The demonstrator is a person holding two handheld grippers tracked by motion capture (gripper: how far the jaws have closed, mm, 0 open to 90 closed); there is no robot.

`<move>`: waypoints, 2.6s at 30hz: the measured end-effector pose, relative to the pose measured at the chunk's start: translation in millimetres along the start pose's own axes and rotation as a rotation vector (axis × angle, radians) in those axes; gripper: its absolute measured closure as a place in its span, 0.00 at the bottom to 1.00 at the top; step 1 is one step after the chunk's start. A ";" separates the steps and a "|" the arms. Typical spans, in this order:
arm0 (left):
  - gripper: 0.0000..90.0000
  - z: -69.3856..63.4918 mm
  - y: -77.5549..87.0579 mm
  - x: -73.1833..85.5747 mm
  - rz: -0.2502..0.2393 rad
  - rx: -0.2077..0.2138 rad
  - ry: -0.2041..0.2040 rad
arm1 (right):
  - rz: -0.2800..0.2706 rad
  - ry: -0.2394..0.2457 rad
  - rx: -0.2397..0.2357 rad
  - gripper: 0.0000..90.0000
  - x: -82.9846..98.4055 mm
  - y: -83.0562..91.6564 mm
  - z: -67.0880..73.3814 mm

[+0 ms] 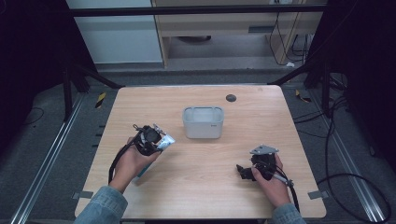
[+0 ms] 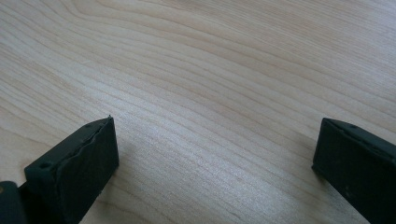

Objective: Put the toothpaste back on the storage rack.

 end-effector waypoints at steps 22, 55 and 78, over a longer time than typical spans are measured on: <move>0.88 -1.7 56.7 -37.9 -0.187 -0.023 0.002 | 0.000 0.000 0.001 0.00 0.0 0.0 -0.1; 0.88 -32.1 100.9 -140.3 -0.333 -0.004 -0.023 | -0.001 0.011 0.004 0.00 -0.1 -0.1 -0.9; 0.88 -36.0 122.8 -184.3 -0.384 -0.048 -0.029 | 0.001 0.006 0.002 0.00 0.1 0.2 -0.5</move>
Point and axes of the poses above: each handheld gripper's, and its own axes: y roughly backward along the jaws, x roughly out of its underside, z roughly to its left, the point moved 9 cm from there along -y, roughly forward along the jaws, and after that the axes turned 8 degrees about z, right-handed, at the moved point
